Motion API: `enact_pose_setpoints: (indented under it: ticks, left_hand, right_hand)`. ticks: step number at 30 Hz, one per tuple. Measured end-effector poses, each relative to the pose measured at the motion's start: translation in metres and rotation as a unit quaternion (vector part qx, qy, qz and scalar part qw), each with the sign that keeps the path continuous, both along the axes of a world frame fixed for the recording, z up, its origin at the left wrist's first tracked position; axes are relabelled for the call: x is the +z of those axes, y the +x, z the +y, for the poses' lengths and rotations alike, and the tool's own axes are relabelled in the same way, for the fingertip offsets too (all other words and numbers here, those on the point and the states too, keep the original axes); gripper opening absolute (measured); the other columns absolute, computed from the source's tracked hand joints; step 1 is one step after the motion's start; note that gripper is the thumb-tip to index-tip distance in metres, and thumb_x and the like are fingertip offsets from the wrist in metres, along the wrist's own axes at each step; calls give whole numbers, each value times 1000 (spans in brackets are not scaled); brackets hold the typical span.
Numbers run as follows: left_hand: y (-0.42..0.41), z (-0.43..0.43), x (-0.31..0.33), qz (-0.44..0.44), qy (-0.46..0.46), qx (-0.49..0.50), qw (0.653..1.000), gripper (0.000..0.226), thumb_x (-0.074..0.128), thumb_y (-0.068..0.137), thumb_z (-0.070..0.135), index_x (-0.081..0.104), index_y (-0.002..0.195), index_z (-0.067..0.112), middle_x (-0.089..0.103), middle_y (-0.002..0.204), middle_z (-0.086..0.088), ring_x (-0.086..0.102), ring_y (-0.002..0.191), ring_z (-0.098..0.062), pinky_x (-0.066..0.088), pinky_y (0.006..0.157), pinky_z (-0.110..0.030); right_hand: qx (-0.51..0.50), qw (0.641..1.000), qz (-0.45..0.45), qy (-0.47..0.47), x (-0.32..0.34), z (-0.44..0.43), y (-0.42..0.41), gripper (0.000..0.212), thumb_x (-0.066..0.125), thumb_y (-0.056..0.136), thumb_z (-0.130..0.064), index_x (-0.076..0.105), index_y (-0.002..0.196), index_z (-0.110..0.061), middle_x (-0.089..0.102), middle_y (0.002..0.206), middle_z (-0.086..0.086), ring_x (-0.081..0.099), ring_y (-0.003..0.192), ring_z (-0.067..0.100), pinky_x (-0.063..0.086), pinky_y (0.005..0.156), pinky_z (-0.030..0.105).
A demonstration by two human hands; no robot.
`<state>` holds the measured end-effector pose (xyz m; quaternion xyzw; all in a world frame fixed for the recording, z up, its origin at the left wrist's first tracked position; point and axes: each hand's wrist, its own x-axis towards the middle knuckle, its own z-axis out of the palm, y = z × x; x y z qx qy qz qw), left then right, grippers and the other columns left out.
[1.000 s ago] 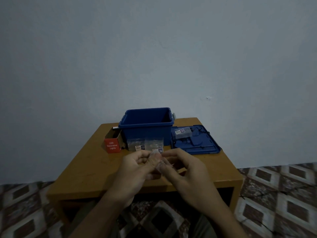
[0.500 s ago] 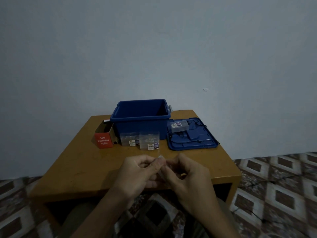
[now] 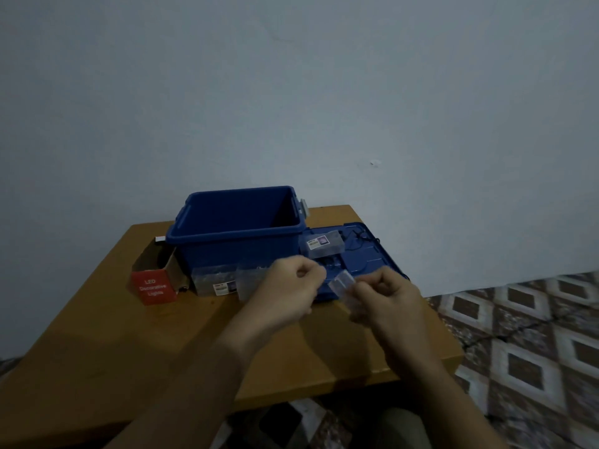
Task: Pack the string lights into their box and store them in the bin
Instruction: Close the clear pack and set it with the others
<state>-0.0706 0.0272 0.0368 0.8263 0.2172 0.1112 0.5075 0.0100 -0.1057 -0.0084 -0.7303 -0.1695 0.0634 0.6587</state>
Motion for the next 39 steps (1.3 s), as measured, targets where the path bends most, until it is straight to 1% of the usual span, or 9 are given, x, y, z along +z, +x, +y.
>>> enact_pose_setpoints:
  ticks: [3,8,14,18,24,28,32,36,39]
  left_hand:
    - [44,12,0,12,-21,21,999,23,49,104,28,56,125,21,66,104,-10,68,92,-22,62,78,-38]
    - [103,20,-9,73,-82,25,994,59,46,103,15,20,156,14,58,103,-9,70,83,-23,62,63,-30]
    - [140,23,-21,87,-87,67,990,81,42,100,12,-13,158,18,59,129,-21,69,68,-22,51,43,-23]
    - [152,23,-27,76,-102,92,988,73,39,100,12,-5,159,15,59,107,-12,71,65,-21,47,41,-21]
    - [149,19,-31,67,-135,85,985,77,43,99,15,-6,158,22,60,120,-13,72,80,-24,58,53,-28]
    - [127,7,-26,16,-101,63,993,44,44,100,17,34,142,24,64,106,-10,72,86,-26,62,63,-37]
    - [96,-1,-30,-81,-30,57,995,45,48,101,28,39,144,36,57,130,-4,63,110,-30,58,83,-44]
    - [50,-1,-28,-176,-61,114,976,42,55,101,28,48,143,33,51,134,12,56,103,-2,51,83,-19]
    - [16,4,-33,-198,-100,159,962,33,59,99,29,57,132,34,56,124,17,54,107,2,55,94,-34]
  right_hand:
    - [-9,996,81,29,6,10,45,14,64,90,-6,55,80,-4,62,80,12,59,65,25,50,49,30]
    - [-27,961,235,144,5,34,109,7,57,86,-3,55,92,-3,61,86,21,59,65,30,45,47,31]
    - [-47,936,302,173,0,65,153,3,56,81,-2,54,83,-4,58,79,18,54,53,24,43,42,28]
    - [-38,954,265,133,-4,84,158,9,61,74,-7,53,79,-8,54,80,16,53,66,28,42,58,37]
    - [-47,963,234,122,-3,82,151,8,63,78,-9,56,81,-7,54,84,15,53,74,28,41,63,36]
    - [-55,963,210,161,6,52,129,7,59,86,-6,58,92,-2,61,86,21,59,64,27,42,45,28]
    - [-41,954,206,214,7,27,99,12,58,88,-9,60,97,-1,63,87,18,61,67,24,45,57,35]
    - [-7,949,211,232,10,16,61,16,57,89,-9,59,103,-2,61,87,13,61,67,19,45,63,34]
    - [39,955,205,212,3,21,31,21,57,88,-8,61,107,1,60,87,13,58,65,17,47,60,30]
